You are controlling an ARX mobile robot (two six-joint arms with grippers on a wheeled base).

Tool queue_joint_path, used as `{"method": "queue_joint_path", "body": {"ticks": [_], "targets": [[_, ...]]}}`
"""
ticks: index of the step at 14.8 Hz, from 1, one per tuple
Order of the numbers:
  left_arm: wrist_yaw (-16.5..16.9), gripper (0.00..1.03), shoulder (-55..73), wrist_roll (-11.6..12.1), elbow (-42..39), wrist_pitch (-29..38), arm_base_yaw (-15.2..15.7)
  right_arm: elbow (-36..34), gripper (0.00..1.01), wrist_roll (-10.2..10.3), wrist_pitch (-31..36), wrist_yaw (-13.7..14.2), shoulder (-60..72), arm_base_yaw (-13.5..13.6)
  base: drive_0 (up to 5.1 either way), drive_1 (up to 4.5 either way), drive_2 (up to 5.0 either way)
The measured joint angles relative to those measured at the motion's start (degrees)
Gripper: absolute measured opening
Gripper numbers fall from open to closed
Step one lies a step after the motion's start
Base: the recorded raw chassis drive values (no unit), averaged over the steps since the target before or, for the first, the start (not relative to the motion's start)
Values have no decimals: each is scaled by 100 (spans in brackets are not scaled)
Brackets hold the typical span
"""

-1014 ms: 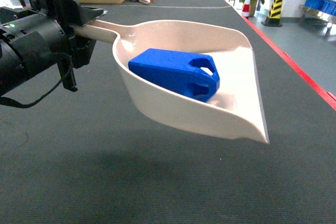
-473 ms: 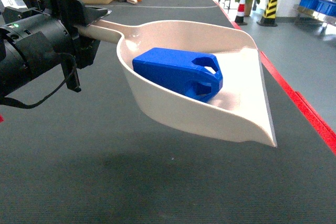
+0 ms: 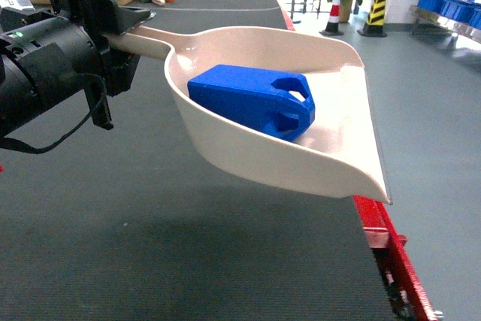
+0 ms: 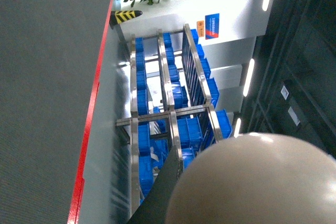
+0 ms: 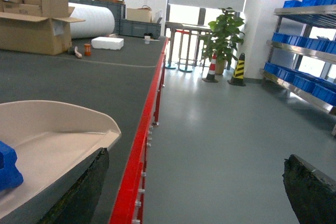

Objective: Place part in tray to right shelf

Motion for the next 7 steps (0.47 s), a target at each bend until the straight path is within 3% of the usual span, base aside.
{"method": "queue_joint_path", "body": {"ticks": [7], "targets": [[42,12,4,-15,0,-20,-7,0,98,-2,15,-2,0,0,498,-248,-248]]}}
